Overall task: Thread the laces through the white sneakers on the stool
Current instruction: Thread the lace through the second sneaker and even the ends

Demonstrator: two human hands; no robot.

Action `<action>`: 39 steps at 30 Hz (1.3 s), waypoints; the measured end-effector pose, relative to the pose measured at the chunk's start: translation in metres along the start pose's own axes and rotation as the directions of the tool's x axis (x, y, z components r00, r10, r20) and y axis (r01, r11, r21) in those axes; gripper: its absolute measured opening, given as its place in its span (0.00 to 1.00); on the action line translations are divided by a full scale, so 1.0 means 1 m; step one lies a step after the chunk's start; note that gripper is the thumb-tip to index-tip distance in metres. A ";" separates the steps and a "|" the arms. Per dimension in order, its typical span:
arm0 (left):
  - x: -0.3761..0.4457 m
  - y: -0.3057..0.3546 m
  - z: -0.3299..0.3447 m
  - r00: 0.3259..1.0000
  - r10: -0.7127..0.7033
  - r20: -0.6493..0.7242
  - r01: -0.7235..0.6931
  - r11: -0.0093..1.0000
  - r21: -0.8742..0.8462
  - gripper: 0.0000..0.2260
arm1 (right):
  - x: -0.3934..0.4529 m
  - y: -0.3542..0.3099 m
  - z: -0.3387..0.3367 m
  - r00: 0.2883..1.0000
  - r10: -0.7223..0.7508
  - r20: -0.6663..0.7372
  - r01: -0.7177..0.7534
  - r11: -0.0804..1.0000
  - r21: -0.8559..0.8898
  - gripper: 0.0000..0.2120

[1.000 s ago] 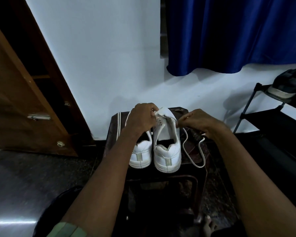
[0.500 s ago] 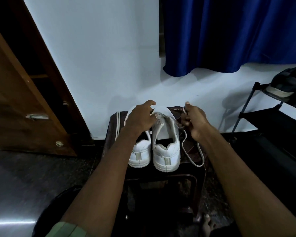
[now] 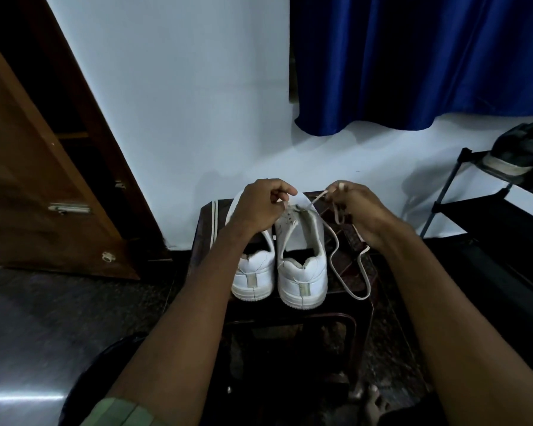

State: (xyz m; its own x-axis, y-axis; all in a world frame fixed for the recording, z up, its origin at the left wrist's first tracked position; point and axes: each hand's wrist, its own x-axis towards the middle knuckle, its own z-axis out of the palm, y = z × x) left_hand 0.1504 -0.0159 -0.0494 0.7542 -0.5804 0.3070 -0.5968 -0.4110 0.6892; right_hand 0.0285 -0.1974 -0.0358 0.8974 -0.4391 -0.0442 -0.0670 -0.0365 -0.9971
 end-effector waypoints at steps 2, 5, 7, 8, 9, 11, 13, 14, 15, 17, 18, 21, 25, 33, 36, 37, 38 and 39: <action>-0.001 0.001 0.000 0.999 -0.014 0.049 0.015 1.000 -0.007 0.14 | 0.000 -0.007 -0.001 0.997 0.070 0.030 -0.076 0.909 0.411 0.13; -0.002 0.003 0.000 0.987 -0.059 0.149 0.061 0.998 -0.011 0.14 | 0.001 -0.005 -0.002 0.990 0.110 0.093 -0.144 0.800 0.582 0.12; -0.002 0.005 -0.002 0.975 -0.085 0.205 0.093 0.995 -0.030 0.17 | 0.002 -0.001 0.001 0.985 0.162 0.062 -0.172 0.867 0.468 0.12; -0.002 0.006 -0.004 0.967 -0.091 0.240 0.104 0.994 -0.039 0.20 | 0.003 0.002 0.004 0.981 0.188 0.045 -0.191 0.904 0.384 0.13; -0.002 0.007 -0.006 0.956 -0.090 0.278 0.107 0.993 -0.047 0.23 | 0.003 0.004 0.008 0.976 0.214 0.033 -0.214 0.930 0.299 0.12; -0.002 0.009 -0.009 0.937 -0.086 0.338 0.110 0.993 -0.051 0.28 | 0.002 0.007 0.012 0.967 0.254 0.016 -0.253 0.954 0.163 0.09; -0.003 0.010 -0.011 0.930 -0.105 0.352 0.131 0.990 -0.051 0.30 | 0.002 0.009 0.014 0.962 0.273 0.012 -0.273 0.959 0.075 0.05; -0.003 0.011 -0.012 0.929 -0.118 0.352 0.146 0.988 -0.054 0.30 | 0.002 0.010 0.013 0.961 0.276 0.010 -0.276 0.961 0.034 0.04; -0.003 0.012 -0.013 0.929 -0.131 0.345 0.160 0.986 -0.056 0.30 | 0.002 0.010 0.013 0.961 0.277 0.007 -0.277 0.961 -0.003 0.03; -0.004 0.013 -0.015 0.932 -0.154 0.327 0.183 0.981 -0.060 0.27 | 0.003 0.011 0.011 0.959 0.282 0.003 -0.281 0.955 -0.092 0.01; -0.004 0.014 -0.015 0.934 -0.163 0.319 0.195 0.978 -0.071 0.24 | 0.002 0.012 0.010 0.959 0.284 0.004 -0.279 0.942 -0.186 0.01; -0.005 0.013 -0.017 0.937 -0.176 0.302 0.220 0.968 -0.121 0.18 | -0.003 0.012 0.006 0.950 0.309 0.044 -0.248 0.831 -0.498 0.05; -0.005 0.011 -0.016 0.946 -0.178 0.271 0.222 0.965 -0.142 0.13 | -0.001 0.008 -0.010 0.960 0.275 0.047 -0.182 0.745 -0.641 0.11; -0.005 0.017 -0.007 0.988 -0.107 0.114 0.119 0.987 -0.104 0.13 | 0.003 0.024 0.016 0.997 -0.047 -0.069 -0.025 0.616 -0.788 0.07; -0.008 0.025 -0.005 0.998 -0.033 0.060 0.038 0.995 -0.088 0.14 | 0.006 0.019 0.018 0.992 -0.078 -0.102 -0.009 0.750 -0.661 0.07; -0.008 0.027 -0.003 0.999 -0.005 0.051 0.009 0.996 -0.087 0.15 | 0.008 0.015 0.017 0.992 -0.051 -0.113 -0.019 0.837 -0.547 0.09; -0.007 0.027 -0.002 0.998 0.028 0.052 -0.023 0.996 -0.091 0.16 | 0.007 0.009 0.017 0.994 -0.008 -0.112 -0.036 0.923 -0.383 0.10; -0.006 0.028 -0.001 0.996 0.058 0.062 -0.053 0.994 -0.092 0.16 | 0.006 0.002 0.016 0.994 0.036 -0.103 -0.057 0.976 -0.209 0.11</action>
State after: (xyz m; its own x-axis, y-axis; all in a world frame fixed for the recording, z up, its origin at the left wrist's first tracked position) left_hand 0.1298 -0.0229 -0.0314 0.6995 -0.6462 0.3052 -0.6078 -0.3135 0.7296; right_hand 0.0404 -0.1854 -0.0395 0.8449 -0.5299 -0.0736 -0.2077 -0.1982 -0.9579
